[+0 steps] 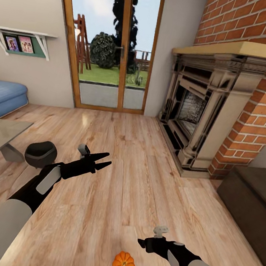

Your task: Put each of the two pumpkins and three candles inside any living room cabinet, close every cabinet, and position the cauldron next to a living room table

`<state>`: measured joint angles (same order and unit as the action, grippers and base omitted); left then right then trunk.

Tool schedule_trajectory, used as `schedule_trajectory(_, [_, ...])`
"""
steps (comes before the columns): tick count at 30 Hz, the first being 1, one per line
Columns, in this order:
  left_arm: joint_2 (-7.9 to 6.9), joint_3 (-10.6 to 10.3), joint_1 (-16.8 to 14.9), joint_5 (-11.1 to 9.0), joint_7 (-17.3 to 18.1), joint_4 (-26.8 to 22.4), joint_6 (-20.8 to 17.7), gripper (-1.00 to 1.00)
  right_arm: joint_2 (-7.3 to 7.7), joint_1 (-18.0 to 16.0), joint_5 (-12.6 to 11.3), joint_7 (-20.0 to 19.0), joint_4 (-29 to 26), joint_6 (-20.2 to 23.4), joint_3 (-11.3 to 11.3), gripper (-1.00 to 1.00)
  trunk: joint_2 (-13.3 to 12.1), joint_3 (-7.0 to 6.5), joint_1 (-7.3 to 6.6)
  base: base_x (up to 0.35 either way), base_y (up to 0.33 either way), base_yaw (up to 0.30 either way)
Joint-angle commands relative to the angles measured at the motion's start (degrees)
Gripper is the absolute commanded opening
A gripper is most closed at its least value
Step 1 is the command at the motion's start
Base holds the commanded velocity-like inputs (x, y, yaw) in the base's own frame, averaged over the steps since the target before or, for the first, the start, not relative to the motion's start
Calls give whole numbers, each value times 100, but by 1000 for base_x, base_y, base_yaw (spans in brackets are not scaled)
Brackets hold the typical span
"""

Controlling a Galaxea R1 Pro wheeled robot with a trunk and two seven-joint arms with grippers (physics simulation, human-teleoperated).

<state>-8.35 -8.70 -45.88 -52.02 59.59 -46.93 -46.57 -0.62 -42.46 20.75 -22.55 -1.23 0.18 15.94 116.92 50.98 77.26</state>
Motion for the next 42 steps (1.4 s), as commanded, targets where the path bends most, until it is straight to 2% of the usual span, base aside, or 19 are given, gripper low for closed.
schedule_trajectory(1, [0,0,0,-2,0,0,-1,100,0,0,-1,2,2,0,0,100,42,18,23,0,0,0])
schedule_trajectory(42, [0,0,0,-2,0,0,-1,100,-15,10,17,-13,12,-1,-3,100,1686,754,923,0,0,0])
